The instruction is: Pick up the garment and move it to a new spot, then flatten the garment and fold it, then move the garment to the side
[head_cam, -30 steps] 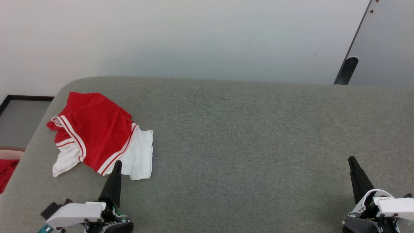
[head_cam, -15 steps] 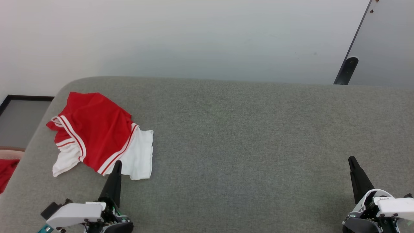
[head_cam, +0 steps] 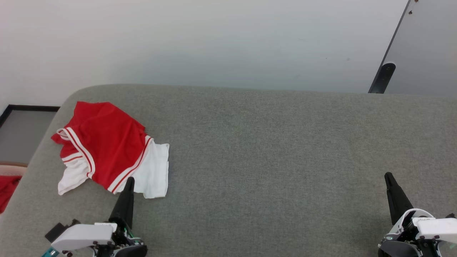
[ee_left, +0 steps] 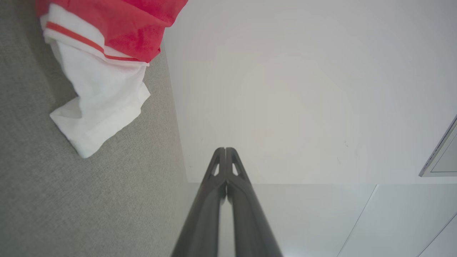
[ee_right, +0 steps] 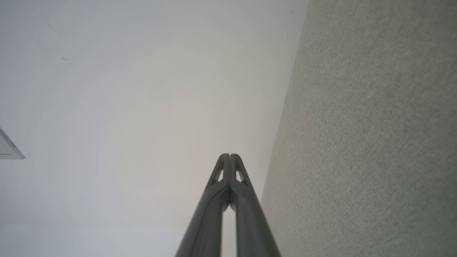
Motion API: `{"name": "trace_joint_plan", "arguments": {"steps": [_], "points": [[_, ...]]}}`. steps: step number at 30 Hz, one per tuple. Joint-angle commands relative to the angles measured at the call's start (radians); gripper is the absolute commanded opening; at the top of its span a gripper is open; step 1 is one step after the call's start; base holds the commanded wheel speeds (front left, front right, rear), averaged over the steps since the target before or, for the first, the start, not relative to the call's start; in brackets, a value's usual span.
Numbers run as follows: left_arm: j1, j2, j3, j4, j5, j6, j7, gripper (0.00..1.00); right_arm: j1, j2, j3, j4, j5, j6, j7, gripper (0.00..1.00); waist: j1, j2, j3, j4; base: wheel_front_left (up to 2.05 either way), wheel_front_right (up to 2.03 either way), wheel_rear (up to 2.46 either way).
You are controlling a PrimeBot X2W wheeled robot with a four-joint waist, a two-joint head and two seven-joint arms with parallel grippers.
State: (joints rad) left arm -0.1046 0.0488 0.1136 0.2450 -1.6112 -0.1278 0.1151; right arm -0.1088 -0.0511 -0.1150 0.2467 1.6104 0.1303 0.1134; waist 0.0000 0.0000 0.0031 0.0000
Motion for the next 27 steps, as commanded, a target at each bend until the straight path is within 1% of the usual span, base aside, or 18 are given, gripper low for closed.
{"name": "trace_joint_plan", "arguments": {"steps": [1,27], "points": [[-0.010,0.001,0.002,0.001,-0.004,-0.007,0.000,0.00,-0.002,0.003,0.004,0.000,0.005,0.001,-0.001,0.00,0.0000,0.0000,0.000,0.000,0.00,0.00,0.00],[-0.010,0.001,0.002,0.001,-0.004,-0.007,0.000,0.00,-0.002,0.003,0.004,0.000,0.005,0.001,-0.001,0.00,0.0000,0.0000,0.000,0.000,0.00,0.00,0.00]]}}
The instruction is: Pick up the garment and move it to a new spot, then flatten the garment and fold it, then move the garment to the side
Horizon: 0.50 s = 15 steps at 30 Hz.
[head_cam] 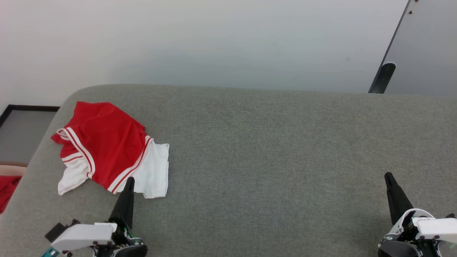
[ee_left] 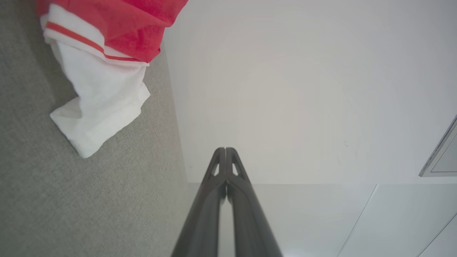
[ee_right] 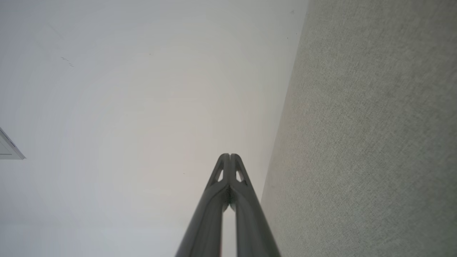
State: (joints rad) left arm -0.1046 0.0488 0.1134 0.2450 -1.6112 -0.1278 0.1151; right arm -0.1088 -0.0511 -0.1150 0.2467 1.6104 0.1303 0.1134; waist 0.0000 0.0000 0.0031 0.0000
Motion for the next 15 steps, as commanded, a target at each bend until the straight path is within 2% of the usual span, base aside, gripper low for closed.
{"name": "trace_joint_plan", "arguments": {"steps": [1,15], "points": [[-0.010,0.001,0.002,0.001,-0.004,-0.007,0.000,0.00,-0.002,0.003,0.004,0.000,0.005,0.001,-0.001,0.00,0.0000,0.0000,0.000,0.000,0.00,0.00,0.00],[-0.010,0.001,0.002,0.001,-0.004,-0.007,0.000,0.00,-0.002,0.003,0.004,0.000,0.005,0.001,-0.001,0.00,0.0000,0.0000,0.000,0.000,0.00,0.00,0.00]]}}
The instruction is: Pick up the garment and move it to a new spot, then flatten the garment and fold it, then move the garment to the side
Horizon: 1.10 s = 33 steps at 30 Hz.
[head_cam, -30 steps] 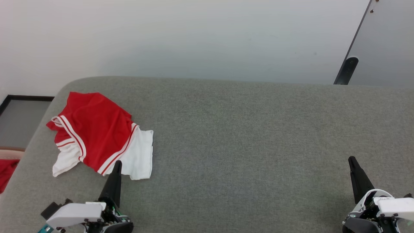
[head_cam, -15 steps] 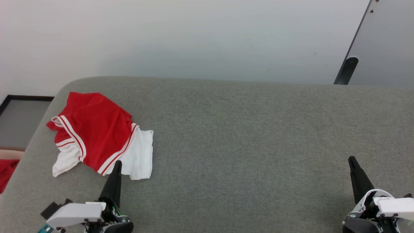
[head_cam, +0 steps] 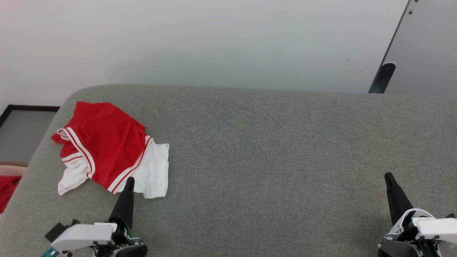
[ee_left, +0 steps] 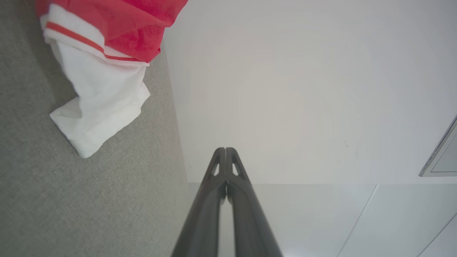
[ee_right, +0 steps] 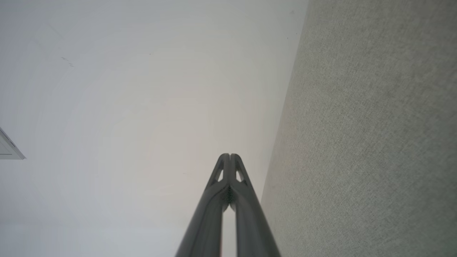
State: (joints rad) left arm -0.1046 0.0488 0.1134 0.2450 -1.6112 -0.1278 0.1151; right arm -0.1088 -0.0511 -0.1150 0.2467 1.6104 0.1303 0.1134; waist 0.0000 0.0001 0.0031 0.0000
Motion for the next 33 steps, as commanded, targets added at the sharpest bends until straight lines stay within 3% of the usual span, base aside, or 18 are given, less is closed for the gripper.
{"name": "trace_joint_plan", "arguments": {"steps": [1,33], "points": [[-0.010,0.001,0.002,0.001,-0.004,-0.007,0.000,0.00,-0.002,0.003,0.004,0.000,0.005,0.001,-0.001,0.00,0.0000,-0.0001,0.000,0.000,0.00,0.00,0.00],[-0.010,0.001,0.002,0.001,-0.004,-0.007,0.000,0.00,-0.002,0.003,0.004,0.000,0.005,0.001,-0.001,0.00,0.0000,-0.0001,0.000,0.000,0.00,0.00,0.00]]}}
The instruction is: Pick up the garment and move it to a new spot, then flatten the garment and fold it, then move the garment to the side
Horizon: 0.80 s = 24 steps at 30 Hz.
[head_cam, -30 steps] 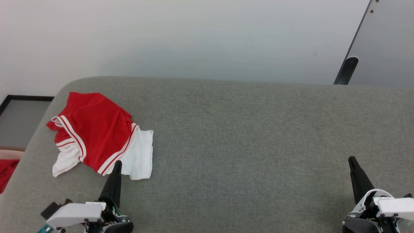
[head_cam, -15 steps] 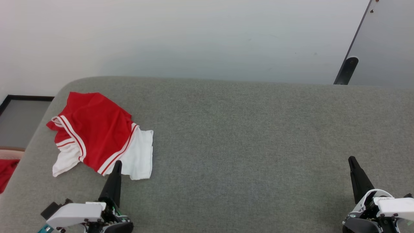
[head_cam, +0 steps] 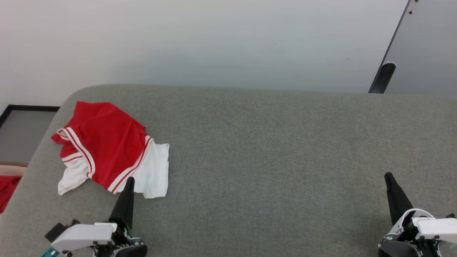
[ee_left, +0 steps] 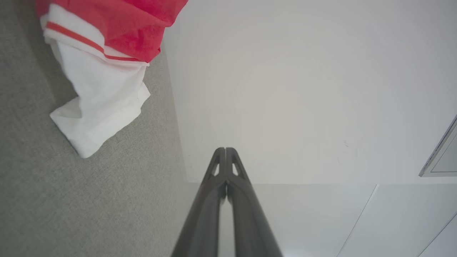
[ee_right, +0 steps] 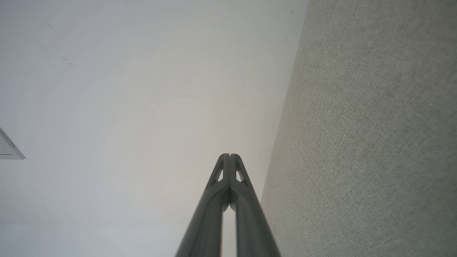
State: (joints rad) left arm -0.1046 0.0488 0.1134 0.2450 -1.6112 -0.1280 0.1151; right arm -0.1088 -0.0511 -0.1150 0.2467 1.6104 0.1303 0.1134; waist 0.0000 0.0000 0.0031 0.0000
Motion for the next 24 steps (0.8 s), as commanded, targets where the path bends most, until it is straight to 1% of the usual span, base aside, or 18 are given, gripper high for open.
{"name": "trace_joint_plan", "arguments": {"steps": [1,24], "points": [[-0.010,0.001,0.002,0.001,-0.004,-0.007,0.000,0.00,-0.002,0.003,0.004,0.000,0.005,0.001,-0.001,0.00,0.0000,0.0000,0.000,0.000,0.00,0.00,0.00],[-0.010,0.001,0.002,0.001,-0.004,-0.007,0.000,0.00,-0.002,0.003,0.004,0.000,0.005,0.001,-0.001,0.00,0.0000,0.0000,0.000,0.000,0.00,0.00,0.00]]}}
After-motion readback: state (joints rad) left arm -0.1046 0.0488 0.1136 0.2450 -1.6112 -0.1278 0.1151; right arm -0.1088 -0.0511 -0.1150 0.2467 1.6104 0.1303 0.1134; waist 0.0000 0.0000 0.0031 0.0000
